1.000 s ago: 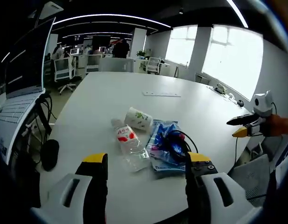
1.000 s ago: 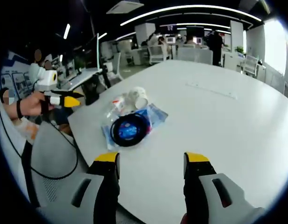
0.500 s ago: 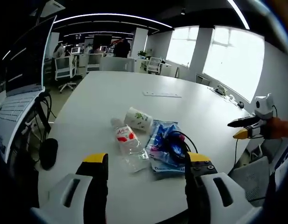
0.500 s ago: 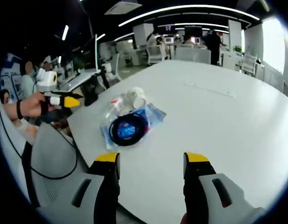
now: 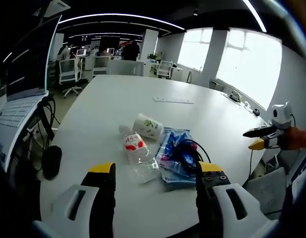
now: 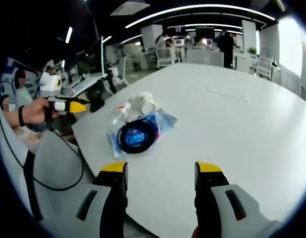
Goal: Arrange the tabletop items into an orderly group along one side of the table until the central work area is clear of visible clutter.
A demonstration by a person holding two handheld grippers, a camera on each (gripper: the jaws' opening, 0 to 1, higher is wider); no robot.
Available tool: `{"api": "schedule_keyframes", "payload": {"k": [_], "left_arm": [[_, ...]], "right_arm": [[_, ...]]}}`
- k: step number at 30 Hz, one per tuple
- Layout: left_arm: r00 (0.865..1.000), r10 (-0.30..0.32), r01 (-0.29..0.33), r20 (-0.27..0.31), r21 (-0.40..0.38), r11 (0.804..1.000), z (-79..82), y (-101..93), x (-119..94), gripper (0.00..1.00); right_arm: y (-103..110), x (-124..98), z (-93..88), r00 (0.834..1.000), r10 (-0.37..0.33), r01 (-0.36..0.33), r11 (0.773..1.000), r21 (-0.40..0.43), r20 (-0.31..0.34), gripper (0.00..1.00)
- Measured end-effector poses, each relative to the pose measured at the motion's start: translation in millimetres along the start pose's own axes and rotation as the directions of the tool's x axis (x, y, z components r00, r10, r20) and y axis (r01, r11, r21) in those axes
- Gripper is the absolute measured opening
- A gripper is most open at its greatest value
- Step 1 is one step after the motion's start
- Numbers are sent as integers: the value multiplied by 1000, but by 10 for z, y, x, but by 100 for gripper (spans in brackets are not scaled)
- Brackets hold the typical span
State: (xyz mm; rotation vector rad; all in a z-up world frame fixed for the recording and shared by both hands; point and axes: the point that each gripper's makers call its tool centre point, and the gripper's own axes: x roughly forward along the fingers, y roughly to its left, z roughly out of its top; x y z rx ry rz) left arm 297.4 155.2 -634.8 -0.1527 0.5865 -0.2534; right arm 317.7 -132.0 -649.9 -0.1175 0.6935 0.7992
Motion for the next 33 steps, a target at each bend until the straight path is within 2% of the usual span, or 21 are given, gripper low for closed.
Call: {"api": "schedule_keyframes", "payload": {"k": [19,33], "left_arm": [[1000,-24,24,-18,7,1000,18,-62,150,64],[999,-42,42,-26,2,999,126,-82,400,64]], "right_arm": [[14,-58,-99,1000,-4,4,1000,27,-3,53],[-2,-36,-74,1000,-3,2,999,43,6,52]]}}
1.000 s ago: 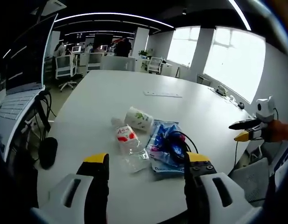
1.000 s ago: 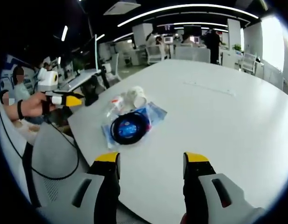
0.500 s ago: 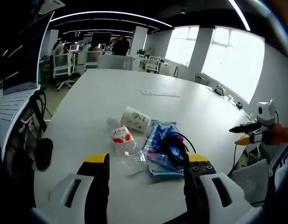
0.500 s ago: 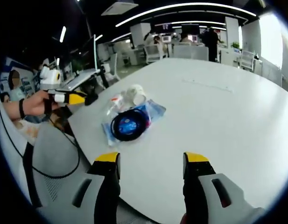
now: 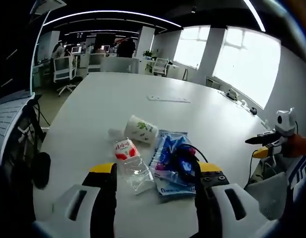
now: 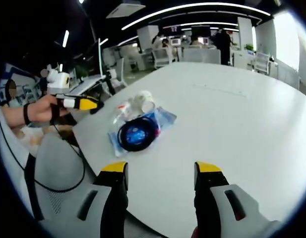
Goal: Arrange the tabletop items into an orderly group along one side of the table until the central work area is clear of visible clutter.
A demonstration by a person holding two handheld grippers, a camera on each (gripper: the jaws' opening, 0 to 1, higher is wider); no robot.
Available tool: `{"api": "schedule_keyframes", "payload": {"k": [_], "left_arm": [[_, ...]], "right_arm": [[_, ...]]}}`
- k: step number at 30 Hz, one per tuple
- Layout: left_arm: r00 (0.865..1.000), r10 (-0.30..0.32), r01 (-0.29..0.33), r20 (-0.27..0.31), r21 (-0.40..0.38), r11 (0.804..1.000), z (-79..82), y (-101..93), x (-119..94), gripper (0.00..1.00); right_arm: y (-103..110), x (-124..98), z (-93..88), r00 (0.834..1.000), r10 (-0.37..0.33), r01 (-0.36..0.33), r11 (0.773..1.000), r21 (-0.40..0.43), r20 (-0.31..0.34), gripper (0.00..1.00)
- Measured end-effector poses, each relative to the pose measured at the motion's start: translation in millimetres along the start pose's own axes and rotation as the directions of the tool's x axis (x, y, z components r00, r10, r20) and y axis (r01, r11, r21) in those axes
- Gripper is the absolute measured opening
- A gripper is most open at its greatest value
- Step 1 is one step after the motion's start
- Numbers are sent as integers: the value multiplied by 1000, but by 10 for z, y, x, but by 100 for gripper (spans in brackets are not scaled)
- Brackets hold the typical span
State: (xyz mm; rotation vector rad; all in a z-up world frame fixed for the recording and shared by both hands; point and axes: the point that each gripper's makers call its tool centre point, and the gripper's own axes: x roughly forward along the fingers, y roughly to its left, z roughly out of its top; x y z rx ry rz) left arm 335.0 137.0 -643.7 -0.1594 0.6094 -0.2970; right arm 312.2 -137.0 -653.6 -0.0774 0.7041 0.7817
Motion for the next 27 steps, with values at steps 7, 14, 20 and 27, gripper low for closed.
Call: {"api": "schedule_keyframes", "payload": {"k": [7,14,20,27], "left_arm": [[1000,5,-5,-15,0,1000,18,50,102,64],[995,65,-65,-79,5,998,-58,220,254,63],[989,102,-107,-111,-40,993,-94,340,417,61],[978,138,-152,-158,-85,985,-178,423,528,60]], "right_arm": [[0,26,3,1000,0,0,1000,10,3,52],[14,53,-46,1000,1,-1,1000,26,-1,51],[0,65,-101,1000,1,-1,999,39,-9,51],[-18,61,-148,1000,-1,2,999,51,-18,50]]}}
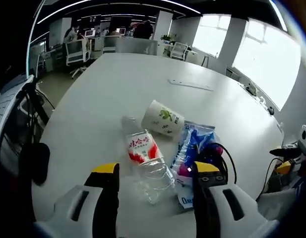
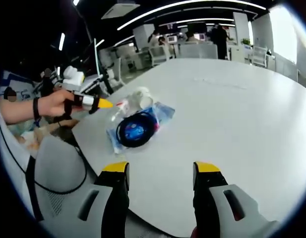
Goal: Arrange the tabletop items into an orderly group along one side of the table until the central work area is clear of visible clutter.
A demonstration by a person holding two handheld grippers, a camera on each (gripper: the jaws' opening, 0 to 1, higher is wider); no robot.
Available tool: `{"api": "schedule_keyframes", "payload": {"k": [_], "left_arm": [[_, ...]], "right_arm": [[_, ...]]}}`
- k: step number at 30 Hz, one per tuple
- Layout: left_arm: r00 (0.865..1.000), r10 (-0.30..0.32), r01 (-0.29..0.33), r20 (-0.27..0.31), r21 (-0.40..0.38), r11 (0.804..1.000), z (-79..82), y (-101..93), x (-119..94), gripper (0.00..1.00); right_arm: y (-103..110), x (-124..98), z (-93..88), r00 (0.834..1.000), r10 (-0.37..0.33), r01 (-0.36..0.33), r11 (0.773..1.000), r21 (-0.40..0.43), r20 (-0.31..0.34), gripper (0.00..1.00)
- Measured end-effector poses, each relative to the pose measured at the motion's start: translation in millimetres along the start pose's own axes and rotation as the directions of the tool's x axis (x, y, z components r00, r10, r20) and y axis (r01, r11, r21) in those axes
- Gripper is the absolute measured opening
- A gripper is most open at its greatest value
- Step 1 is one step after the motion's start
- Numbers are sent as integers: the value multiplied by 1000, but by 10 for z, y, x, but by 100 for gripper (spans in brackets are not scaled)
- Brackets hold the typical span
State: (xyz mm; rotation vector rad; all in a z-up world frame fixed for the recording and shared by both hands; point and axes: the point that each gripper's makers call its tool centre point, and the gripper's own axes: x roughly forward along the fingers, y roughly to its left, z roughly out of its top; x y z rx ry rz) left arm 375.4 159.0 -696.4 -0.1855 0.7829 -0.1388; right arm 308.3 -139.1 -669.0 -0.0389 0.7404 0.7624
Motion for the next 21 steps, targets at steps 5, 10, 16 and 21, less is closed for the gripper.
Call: {"api": "schedule_keyframes", "payload": {"k": [5,10,16,21], "left_arm": [[999,19,-20,-29,-20,1000,-21,36,86,59],[997,39,-41,-60,-35,999,-28,75,142,58],[993,35,-42,-110,-57,997,-20,64,259,58],[989,47,-56,-139,-58,997,3,89,323,56]], "right_arm": [[7,11,-33,1000,4,-4,1000,8,-7,50],[20,25,-56,1000,10,-10,1000,12,-13,49],[21,38,-65,1000,14,-13,1000,21,-18,49],[-7,44,-74,1000,13,-13,1000,24,-20,49]]}}
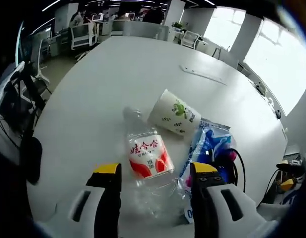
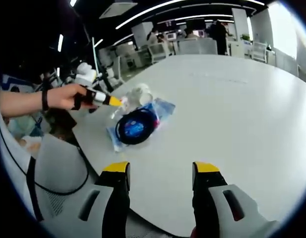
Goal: Arrange the tabletop items into an orderly group along one side of the table until the central work area is clear of visible clutter.
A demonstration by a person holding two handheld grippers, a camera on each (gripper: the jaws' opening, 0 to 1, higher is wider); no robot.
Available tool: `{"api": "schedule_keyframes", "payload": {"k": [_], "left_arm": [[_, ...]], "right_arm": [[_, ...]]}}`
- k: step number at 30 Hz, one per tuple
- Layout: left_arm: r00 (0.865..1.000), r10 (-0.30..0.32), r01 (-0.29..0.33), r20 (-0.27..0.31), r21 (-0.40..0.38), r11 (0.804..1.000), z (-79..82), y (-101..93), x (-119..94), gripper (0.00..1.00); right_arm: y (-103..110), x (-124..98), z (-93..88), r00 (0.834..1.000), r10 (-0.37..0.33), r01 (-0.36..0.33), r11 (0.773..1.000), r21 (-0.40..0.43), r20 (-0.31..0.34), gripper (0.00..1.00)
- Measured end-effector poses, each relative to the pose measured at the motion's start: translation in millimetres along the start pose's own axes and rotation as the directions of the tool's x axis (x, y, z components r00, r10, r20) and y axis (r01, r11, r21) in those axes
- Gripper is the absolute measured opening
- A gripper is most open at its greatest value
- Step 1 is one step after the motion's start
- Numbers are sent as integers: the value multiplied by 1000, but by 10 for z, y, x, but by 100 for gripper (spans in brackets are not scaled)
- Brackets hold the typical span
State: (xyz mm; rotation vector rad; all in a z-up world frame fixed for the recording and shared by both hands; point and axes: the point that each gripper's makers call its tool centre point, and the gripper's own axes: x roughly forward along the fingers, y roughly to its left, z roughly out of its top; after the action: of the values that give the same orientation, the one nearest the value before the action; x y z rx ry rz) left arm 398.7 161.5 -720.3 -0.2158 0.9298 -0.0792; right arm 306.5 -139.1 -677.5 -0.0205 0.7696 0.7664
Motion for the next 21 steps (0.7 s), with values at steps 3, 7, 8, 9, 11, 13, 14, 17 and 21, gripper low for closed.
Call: {"api": "schedule_keyframes", "payload": {"k": [3,7,8,9,11,13,14,17,21], "left_arm": [[999,13,-14,-42,-18,1000,-56,45,91,55],[998,22,-24,-57,-36,999,-64,79,152,54],[998,24,-27,-61,-39,999,-60,84,167,54],[998,25,-28,-63,-41,999,-56,87,178,54],[997,29,-32,-75,-41,999,-62,80,193,54],[996,30,-34,-85,-50,998,-62,84,216,54],[995,28,-34,-91,-60,998,-65,80,224,54],[994,20,-30,-105,-98,995,-64,59,247,53],[992,21,-34,-127,-101,994,-35,27,302,53]], "right_arm": [[-18,10,-3,1000,1,-1,1000,1,-2,49],[-34,9,3,1000,2,-2,1000,3,-2,49],[-38,8,3,1000,2,-2,1000,5,-1,49],[-46,9,2,1000,2,-2,1000,6,-1,49],[-50,9,-8,1000,3,-3,1000,10,-3,49],[-46,11,-21,1000,5,-5,1000,8,-8,49],[-45,11,-29,1000,6,-6,1000,8,-11,49],[-50,4,-43,1000,7,-7,1000,10,-13,49],[-73,-6,-67,1000,5,-5,1000,11,-21,48]]}}
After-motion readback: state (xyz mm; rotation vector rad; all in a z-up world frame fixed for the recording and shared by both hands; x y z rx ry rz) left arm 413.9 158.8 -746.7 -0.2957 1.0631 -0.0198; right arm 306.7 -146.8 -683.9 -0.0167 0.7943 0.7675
